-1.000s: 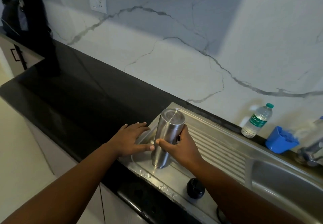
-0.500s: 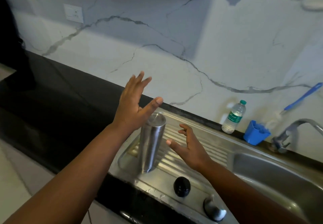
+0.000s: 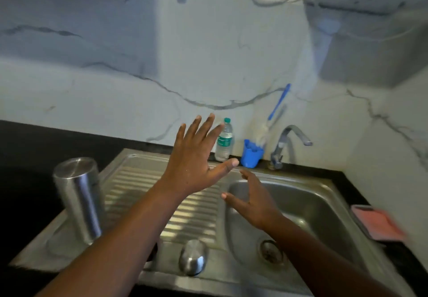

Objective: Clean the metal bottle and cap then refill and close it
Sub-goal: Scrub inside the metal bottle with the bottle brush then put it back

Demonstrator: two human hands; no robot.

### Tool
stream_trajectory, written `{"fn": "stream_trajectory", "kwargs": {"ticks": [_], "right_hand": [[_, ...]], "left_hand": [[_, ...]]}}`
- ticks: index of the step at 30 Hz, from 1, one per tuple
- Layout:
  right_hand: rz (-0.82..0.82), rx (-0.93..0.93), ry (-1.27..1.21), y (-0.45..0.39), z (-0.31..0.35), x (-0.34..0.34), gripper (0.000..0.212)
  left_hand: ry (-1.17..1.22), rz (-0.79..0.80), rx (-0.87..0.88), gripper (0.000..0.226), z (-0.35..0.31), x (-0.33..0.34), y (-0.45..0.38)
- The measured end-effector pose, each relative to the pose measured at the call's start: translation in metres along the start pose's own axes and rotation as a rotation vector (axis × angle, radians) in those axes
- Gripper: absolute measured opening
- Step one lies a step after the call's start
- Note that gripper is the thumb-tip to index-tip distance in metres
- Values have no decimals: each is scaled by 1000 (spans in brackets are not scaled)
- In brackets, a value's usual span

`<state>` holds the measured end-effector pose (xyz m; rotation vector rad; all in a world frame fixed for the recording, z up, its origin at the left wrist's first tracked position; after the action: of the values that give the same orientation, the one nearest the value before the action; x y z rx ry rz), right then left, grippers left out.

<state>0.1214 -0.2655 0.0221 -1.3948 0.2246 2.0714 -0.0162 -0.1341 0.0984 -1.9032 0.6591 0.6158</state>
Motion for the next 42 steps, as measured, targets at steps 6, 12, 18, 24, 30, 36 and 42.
{"fn": "stream_trajectory", "kwargs": {"ticks": [6, 12, 18, 24, 30, 36, 42], "right_hand": [[-4, 91, 78, 21, -101, -40, 106], [56, 80, 147, 29, -167, -54, 106], [125, 69, 204, 18, -183, -53, 109], [140, -7, 211, -11, -161, -41, 98], [59, -128, 361, -65, -126, -38, 84], [-121, -210, 582, -138, -93, -66, 70], [-236, -286, 1061, -212, -71, -111, 64]], "left_hand": [[-60, 107, -37, 95, -54, 93, -21], [-78, 223, -176, 94, -78, 154, -13], [-144, 296, -305, 113, -60, 176, -2], [-168, 311, -347, 120, -30, 175, -7], [-220, 345, -273, 115, 12, 178, -37], [-235, 441, -223, 105, 50, 193, -85], [28, 385, -387, 104, 73, 224, -122]]}}
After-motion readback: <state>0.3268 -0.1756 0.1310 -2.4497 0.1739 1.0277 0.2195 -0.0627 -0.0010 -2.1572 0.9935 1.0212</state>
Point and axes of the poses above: each hand's wrist, its own y-axis away from the middle knuckle, its own x-axis out of the palm, z = x × y, the point moved 1 cm from there along -y, towards the middle knuckle, and after that the axes turned 15 degrees about y, right-handed, at the moved point
